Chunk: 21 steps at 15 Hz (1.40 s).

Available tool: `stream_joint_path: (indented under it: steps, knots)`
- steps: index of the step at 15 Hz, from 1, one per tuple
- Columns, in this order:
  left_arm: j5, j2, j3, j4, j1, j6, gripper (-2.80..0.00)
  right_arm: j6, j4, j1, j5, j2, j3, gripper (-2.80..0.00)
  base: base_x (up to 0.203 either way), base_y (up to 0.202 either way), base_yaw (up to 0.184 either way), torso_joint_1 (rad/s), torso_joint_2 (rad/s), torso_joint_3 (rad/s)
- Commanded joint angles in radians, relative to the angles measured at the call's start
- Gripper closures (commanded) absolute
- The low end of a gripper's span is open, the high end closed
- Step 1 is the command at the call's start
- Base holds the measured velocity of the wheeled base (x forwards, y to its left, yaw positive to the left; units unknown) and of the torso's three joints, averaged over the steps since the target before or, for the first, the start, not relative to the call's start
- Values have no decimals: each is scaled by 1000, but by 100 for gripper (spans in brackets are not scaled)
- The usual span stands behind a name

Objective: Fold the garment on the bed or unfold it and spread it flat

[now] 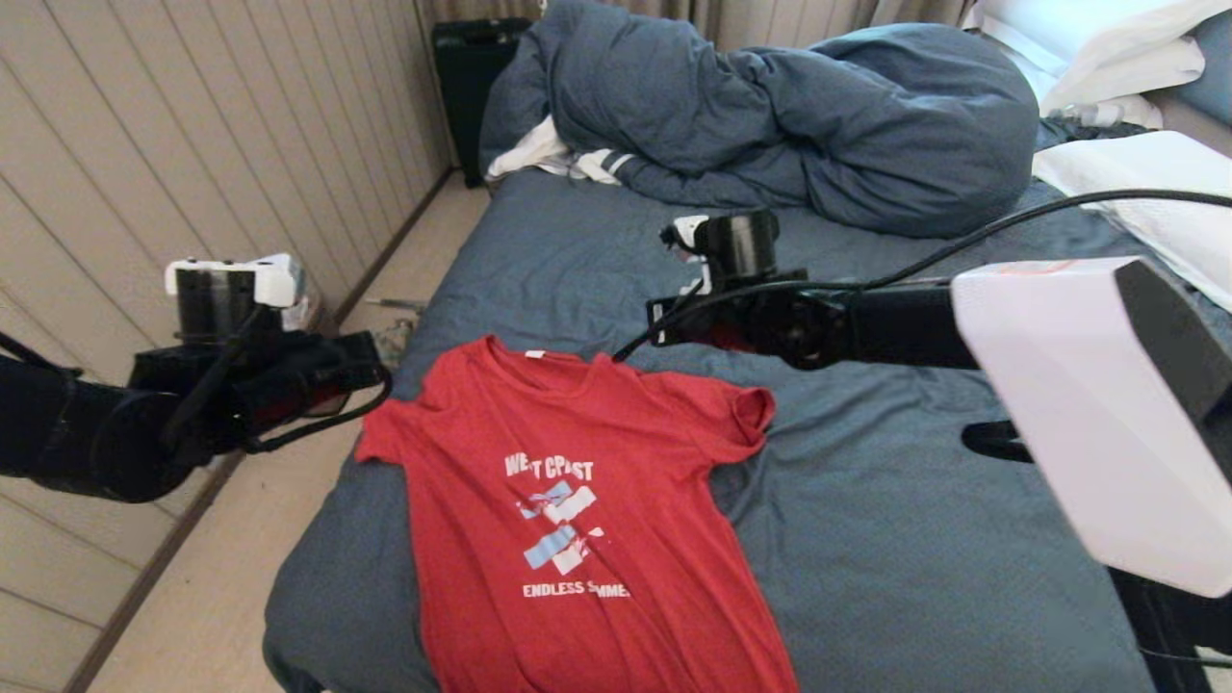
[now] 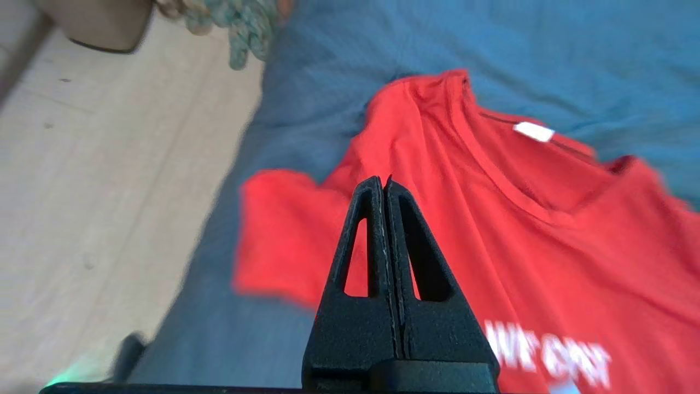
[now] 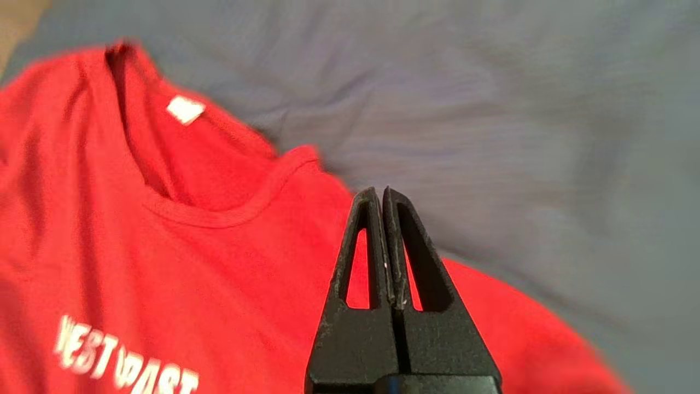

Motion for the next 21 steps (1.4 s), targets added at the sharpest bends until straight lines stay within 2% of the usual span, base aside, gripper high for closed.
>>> stream_joint_path:
  steps: [1,4,7,10,12,13,16,17,19,21]
  knots:
    - [1,-219,89,24,7,-1,0,5,55,-3,-51,-163,44,0,0,0,0,0,0,0]
    - [1,-496,234,123,29,18,0,19,96,-9,-129,-383,294,0,0,0,0,0,0,0]
    - [-12,-696,295,285,97,54,0,47,107,-13,-234,-583,522,0,0,0,0,0,0,0]
    - [-146,-811,409,361,117,78,0,100,110,-2,-321,-769,763,0,0,0,0,0,0,0]
    - [-200,-886,494,373,118,81,0,164,114,11,-363,-895,904,0,0,0,0,0,0,0]
    - [-203,-912,533,376,120,82,0,184,112,17,-386,-948,975,0,0,0,0,0,0,0]
    - [-175,-1029,568,396,129,85,0,234,112,26,-543,-1101,1141,0,0,0,0,0,0,0]
    - [-167,-1064,567,432,133,87,0,243,111,-8,-563,-1143,1173,0,0,0,0,0,0,0]
    - [-111,-1122,566,479,144,89,0,255,112,-92,-581,-1235,1248,0,0,0,0,0,0,0]
    - [-80,-1212,571,524,145,106,0,258,112,-143,-612,-1319,1326,0,0,0,0,0,0,0]
